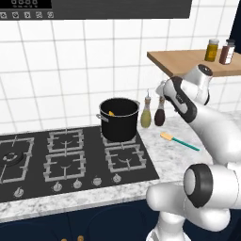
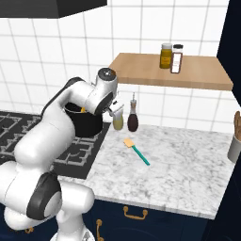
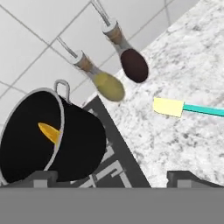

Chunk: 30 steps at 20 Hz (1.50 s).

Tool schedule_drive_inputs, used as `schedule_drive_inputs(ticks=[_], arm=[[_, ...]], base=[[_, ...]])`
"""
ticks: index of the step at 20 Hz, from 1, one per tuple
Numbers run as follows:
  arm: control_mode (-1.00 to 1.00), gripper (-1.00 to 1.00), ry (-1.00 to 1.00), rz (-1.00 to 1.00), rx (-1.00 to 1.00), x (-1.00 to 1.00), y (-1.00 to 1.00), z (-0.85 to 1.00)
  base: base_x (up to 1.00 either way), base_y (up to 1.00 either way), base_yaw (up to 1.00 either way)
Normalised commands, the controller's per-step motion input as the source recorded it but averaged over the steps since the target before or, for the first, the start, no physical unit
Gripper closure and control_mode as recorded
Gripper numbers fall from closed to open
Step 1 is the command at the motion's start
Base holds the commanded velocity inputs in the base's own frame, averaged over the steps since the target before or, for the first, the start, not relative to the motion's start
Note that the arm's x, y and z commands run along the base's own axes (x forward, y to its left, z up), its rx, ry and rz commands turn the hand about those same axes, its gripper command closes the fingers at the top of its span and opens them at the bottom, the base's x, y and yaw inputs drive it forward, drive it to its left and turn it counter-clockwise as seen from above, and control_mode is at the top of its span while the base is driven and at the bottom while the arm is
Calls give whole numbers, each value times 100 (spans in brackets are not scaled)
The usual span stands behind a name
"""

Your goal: Put the corn and avocado in the pot. Retrieve the spatula and lightly stir the vegetables in the pot.

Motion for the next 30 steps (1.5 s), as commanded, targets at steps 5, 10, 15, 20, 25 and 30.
schedule_drive_inputs(ticks=[5, 10, 15, 20, 25, 30], arm=[[-100, -100, 27, -17, 6, -16, -92, -11], [-100, -100, 34, -8, 3, 0, -76, -46], [-100, -100, 21, 1, 0, 0, -47, -71], [-100, -100, 11, 6, 0, -6, -31, -67], [-100, -100, 5, 8, 0, -11, -16, -55], [-100, -100, 0, 1, 0, 0, -18, -34]], base=[[0, 0, 0], [0, 0, 0], [0, 0, 0], [0, 0, 0], [0, 0, 0], [0, 0, 0]])
